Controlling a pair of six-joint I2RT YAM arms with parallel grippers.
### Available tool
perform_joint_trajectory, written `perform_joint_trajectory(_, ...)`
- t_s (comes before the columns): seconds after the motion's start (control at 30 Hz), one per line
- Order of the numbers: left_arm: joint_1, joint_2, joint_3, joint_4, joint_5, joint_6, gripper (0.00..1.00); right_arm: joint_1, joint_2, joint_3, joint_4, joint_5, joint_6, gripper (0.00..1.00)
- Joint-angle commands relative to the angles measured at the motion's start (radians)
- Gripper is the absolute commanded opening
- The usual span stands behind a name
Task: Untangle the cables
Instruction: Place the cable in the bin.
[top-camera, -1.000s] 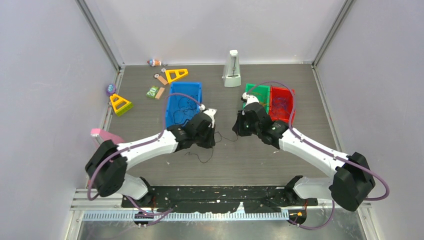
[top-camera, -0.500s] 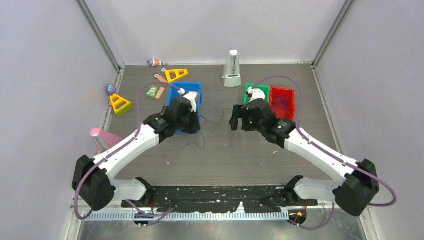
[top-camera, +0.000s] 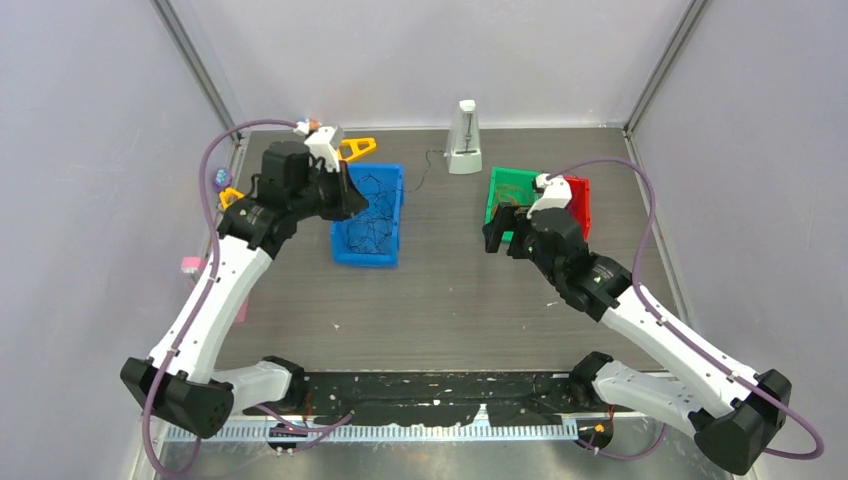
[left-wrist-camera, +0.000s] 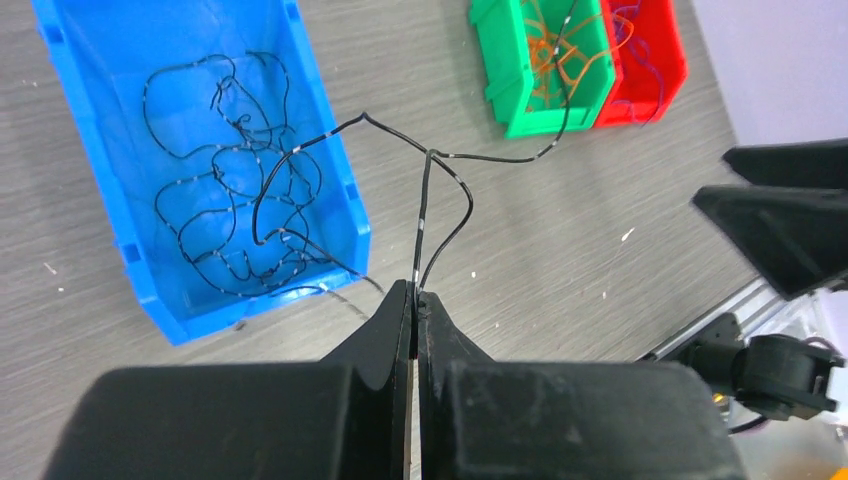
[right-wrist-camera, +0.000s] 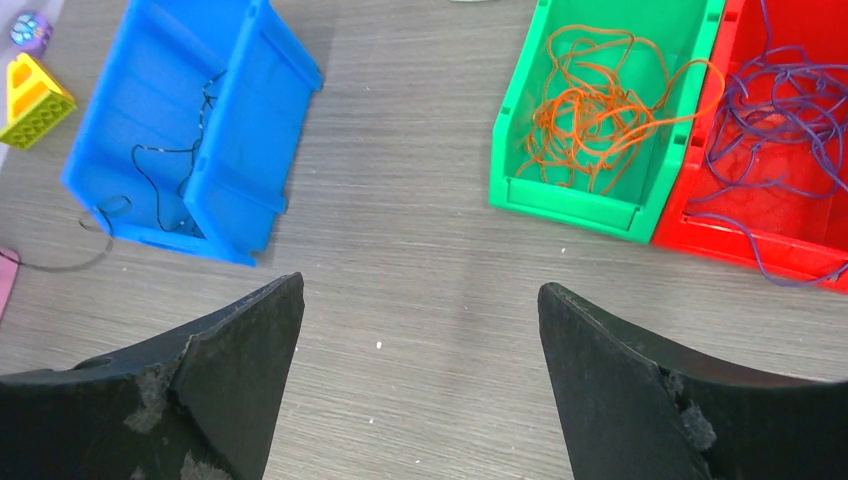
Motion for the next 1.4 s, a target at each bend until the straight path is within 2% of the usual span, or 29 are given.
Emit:
perform_joint_trajectory(0.0, 0.063, 0.036, 0.121, -0.026, 0.159, -0.004, 0.0, -0.003, -0.012, -0.024, 0.039, 0.025, 0.005, 0.93)
perform_joint_trajectory(0.17, 0.087, 0.089, 0.215, -0.005, 0.184, -0.014, 0.0, -0.007, -0.024, -0.035, 0.04, 0.029, -0.003, 0.93)
perform_joint_trajectory(0.33, 0.134, 0.158, 0.186, 0.108, 0.153, -0.055, 0.0, -0.013, -0.036, -0.041, 0.042, 0.019, -0.012, 0.93)
perform_joint_trajectory(0.5, 0.145, 0.2, 0.016, 0.361, 0.109, -0.146, 0.0, -0.017, -0.035, -0.042, 0.057, 0.008, -0.022, 0.93)
perform_joint_trajectory(0.6, 0.145, 0.212, -0.144, 0.53, 0.034, -0.182, 0.0, -0.02, -0.031, -0.041, 0.057, -0.001, -0.026, 0.93)
perform_joint_trajectory(0.83, 0.145, 0.161, -0.454, 0.713, -0.117, -0.248, 0.0, -0.028, -0.024, -0.039, 0.057, -0.015, -0.036, 0.93)
perform_joint_trajectory(0.93, 0.144, 0.147, -0.53, 0.713, -0.169, -0.247, 0.0, -0.03, -0.011, -0.036, 0.058, -0.026, -0.035, 0.93)
perform_joint_trajectory(1.1, 0.141, 0.185, -0.518, 0.587, -0.279, -0.218, 0.0, -0.031, 0.003, -0.037, 0.067, -0.037, -0.031, 0.93)
perform_joint_trajectory(1.37, 0.069, 0.375, -0.275, 0.415, -0.315, -0.114, 0.0, -0.034, 0.034, -0.051, 0.04, -0.038, -0.025, 0.93)
